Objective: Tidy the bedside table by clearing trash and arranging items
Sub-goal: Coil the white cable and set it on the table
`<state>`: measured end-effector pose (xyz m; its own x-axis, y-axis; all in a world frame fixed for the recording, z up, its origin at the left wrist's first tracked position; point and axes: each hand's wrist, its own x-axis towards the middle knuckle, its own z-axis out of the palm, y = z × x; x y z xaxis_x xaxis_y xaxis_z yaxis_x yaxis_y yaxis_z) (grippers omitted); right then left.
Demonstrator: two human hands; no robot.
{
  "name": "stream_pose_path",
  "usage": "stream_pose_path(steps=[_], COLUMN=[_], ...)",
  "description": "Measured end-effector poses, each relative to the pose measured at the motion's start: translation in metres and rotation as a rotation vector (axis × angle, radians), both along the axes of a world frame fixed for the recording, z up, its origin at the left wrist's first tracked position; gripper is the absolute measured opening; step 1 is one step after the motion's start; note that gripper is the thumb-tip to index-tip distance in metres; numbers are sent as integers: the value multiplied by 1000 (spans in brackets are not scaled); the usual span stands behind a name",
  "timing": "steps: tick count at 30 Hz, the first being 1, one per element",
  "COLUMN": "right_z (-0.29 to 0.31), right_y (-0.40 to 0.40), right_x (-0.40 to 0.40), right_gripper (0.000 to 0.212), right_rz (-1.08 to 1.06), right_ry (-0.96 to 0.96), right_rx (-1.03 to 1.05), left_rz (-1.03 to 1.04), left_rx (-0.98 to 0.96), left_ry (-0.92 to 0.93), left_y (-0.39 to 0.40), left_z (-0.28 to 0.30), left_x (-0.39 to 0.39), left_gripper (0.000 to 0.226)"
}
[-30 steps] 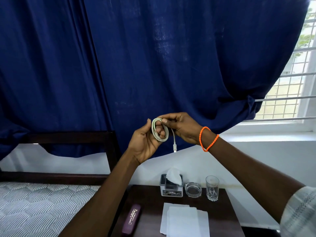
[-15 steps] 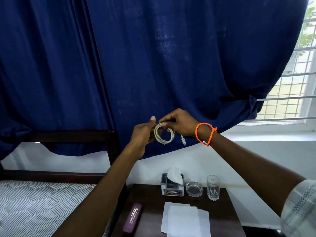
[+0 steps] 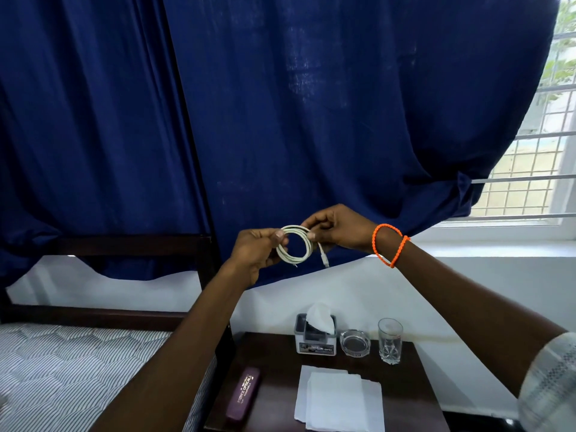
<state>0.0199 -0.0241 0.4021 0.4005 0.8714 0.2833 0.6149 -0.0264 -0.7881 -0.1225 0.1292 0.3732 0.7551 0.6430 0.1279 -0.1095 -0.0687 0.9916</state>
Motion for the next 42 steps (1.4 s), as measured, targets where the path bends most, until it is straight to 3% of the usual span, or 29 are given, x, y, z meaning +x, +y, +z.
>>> stream_pose_path(steps=[3,7,8,13,17,22,26,30,33,38,42], right_z=[-3,-4,-5,-7,-11,-19,-25,-31,-33,-32,-28], right_y=[-5,0,3,11,15,18,20,27,28,28,23], right_x=[6,8,8,-4,-13,-20,-23,-28,-35,-45,-54], right_gripper=[18,11,10,16,13,16,32,33,48,47,24], right_rz=[-37,-235,-271,-217,-186,-127,-164,-372,-584,-551,-285], right_ry=[-57,-281,-236,354,491,414,168,-26,-205,180,699], right_rx=[-85,-37,10,230,208,153,59,39,48,47,108], left_rz=[33,27,28,30,70,183,256,350,416,494,544], left_rx=[-54,-80,-80,-72,-62,-80,-39,66,153,270,325], left_ry=[-14,-30,-40,-63,-78,-105,-131,-175,-201,-223,-235], left_y=[5,1,-1,-10,-11,-7,-10,-17,-20,-25,-24], left_z=[-4,-10,-11,-13,-13,-19,-22,-25,-28,-32,-39], left_x=[0,3,4,8,11,16,21,24,25,24,22], left_gripper=[16,14,15,15,13,10,9,15,19,22,25])
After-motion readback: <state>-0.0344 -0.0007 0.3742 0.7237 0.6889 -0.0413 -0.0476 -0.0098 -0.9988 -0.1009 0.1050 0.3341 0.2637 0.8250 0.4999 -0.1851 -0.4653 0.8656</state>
